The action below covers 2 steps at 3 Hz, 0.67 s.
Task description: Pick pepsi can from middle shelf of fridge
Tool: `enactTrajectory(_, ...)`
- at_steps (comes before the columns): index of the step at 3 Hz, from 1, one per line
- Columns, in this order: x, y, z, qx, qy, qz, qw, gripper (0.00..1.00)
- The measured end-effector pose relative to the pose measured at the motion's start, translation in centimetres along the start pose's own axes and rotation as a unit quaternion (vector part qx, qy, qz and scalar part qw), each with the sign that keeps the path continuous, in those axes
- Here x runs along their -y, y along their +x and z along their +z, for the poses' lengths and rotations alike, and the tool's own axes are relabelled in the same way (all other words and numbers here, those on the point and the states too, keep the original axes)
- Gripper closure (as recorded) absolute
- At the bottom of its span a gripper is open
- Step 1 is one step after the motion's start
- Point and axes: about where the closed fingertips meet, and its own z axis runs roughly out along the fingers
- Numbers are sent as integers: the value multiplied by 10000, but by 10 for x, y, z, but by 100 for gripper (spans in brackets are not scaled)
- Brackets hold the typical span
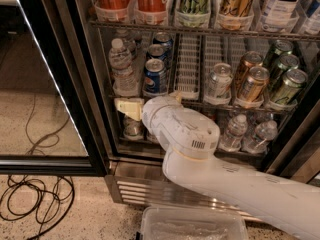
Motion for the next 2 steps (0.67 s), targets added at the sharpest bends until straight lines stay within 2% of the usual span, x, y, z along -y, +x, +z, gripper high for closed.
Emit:
enactTrajectory(1,-11,-9,-1,263,224,-442,9984,0)
enactTrajectory(2,-17,-14,-5,602,685,-998,9908,0)
